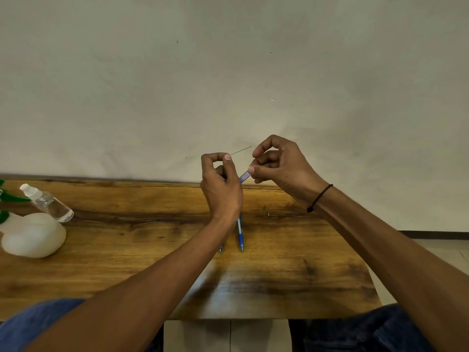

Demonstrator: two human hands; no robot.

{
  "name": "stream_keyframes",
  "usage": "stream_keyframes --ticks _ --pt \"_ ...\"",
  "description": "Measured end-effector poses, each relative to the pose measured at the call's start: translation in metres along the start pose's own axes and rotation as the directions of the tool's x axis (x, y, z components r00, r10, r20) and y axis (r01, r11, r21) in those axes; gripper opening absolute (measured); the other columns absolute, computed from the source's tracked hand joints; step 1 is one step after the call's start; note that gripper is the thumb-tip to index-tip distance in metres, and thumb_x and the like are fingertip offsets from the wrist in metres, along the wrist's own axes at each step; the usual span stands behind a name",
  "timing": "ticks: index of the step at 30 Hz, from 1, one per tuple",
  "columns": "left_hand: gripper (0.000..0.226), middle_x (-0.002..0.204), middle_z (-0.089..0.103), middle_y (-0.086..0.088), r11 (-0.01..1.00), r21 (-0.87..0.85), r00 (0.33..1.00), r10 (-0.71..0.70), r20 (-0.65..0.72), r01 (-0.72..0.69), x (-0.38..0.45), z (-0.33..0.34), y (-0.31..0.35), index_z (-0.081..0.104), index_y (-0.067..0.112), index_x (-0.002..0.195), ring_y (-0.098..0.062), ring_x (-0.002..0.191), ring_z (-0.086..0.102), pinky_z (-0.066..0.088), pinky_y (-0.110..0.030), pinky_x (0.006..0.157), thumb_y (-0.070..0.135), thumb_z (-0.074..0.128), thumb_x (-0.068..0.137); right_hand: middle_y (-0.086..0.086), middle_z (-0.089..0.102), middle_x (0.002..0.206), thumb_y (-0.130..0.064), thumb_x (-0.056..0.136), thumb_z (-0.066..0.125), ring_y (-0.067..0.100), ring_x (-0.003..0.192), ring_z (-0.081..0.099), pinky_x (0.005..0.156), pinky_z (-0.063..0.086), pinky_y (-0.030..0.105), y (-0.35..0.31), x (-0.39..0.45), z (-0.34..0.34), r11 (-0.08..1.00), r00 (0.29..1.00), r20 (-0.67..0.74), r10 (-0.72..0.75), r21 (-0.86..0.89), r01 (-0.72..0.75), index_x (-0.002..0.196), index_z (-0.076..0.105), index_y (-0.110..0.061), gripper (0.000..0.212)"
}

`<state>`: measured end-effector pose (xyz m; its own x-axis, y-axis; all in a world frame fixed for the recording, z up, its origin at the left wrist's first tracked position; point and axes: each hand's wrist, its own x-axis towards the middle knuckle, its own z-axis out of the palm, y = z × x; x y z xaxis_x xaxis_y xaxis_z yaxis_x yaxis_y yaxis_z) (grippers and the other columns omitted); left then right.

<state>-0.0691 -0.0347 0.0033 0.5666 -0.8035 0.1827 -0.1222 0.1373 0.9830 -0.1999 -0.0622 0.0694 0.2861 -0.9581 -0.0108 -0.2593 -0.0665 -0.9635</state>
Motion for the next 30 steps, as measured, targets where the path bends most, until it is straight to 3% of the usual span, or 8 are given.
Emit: stream_keyframes --ticks 8,15,22,25,28,30 --pt "0.014 0.060 0.055 0.001 1.000 0.031 1.000 0.002 0.003 -0.002 -0.001 -0.002 0.001 0.052 0.012 0.114 -0.011 0.050 0.048 0.038 -0.024 0.049 0.026 0.051 0.109 0.020 0.074 0.083 0.006 0.083 0.079 0.023 0.069 0.073 0.067 0.061 0.033 -0.004 -0.003 -0.001 1.000 0.999 0.039 0.008 -0.018 -0.008 0.099 0.059 -0.002 0.027" --pt "0.013 0.060 0.052 0.005 0.994 0.061 0.996 0.084 0.044 -0.086 -0.001 -0.003 0.002 0.052 0.013 0.112 -0.008 0.050 0.046 0.035 -0.022 0.049 0.025 0.050 0.109 0.024 0.072 0.078 0.005 0.079 0.082 0.032 0.067 0.075 0.063 0.062 0.034 -0.003 -0.005 -0.008 0.999 0.996 0.088 0.033 -0.004 -0.033 0.096 0.062 0.005 0.027" --pt "0.013 0.062 0.053 0.004 0.999 0.029 0.999 0.022 0.044 -0.023 -0.001 -0.002 -0.003 0.052 0.013 0.113 -0.006 0.050 0.045 0.037 -0.024 0.050 0.025 0.050 0.109 0.024 0.072 0.082 0.004 0.082 0.081 0.032 0.071 0.077 0.066 0.063 0.036 0.003 -0.004 -0.005 0.998 0.997 0.079 -0.022 -0.060 0.027 0.093 0.066 0.003 0.019" --pt "0.013 0.062 0.053 0.005 1.000 0.028 0.999 -0.013 0.037 0.012 0.003 -0.001 -0.004 0.052 0.012 0.114 -0.005 0.047 0.047 0.035 -0.017 0.047 0.025 0.051 0.109 0.011 0.075 0.087 0.002 0.083 0.080 0.019 0.076 0.076 0.072 0.062 0.027 0.003 -0.004 -0.006 0.960 0.984 0.130 -0.125 -0.233 0.153 0.096 0.070 -0.003 0.017" --pt "0.010 0.063 0.054 0.004 0.998 0.051 0.996 -0.035 0.077 0.031 0.003 -0.001 -0.006 0.053 0.014 0.113 -0.003 0.047 0.049 0.037 -0.016 0.046 0.023 0.052 0.108 -0.004 0.074 0.091 -0.005 0.086 0.080 0.008 0.080 0.071 0.075 0.058 0.017 0.004 -0.006 -0.005 0.808 0.959 0.211 -0.190 -0.521 0.275 0.098 0.074 -0.014 0.016" --pt "0.009 0.066 0.056 0.001 0.995 0.072 0.990 -0.072 0.119 0.063 0.002 -0.001 -0.010 0.053 0.016 0.113 -0.004 0.049 0.050 0.039 -0.018 0.048 0.023 0.052 0.108 -0.003 0.072 0.094 -0.010 0.088 0.079 0.009 0.081 0.067 0.076 0.058 0.024 0.006 -0.008 -0.003 0.686 0.944 0.257 -0.209 -0.649 0.329 0.097 0.073 -0.015 0.013"
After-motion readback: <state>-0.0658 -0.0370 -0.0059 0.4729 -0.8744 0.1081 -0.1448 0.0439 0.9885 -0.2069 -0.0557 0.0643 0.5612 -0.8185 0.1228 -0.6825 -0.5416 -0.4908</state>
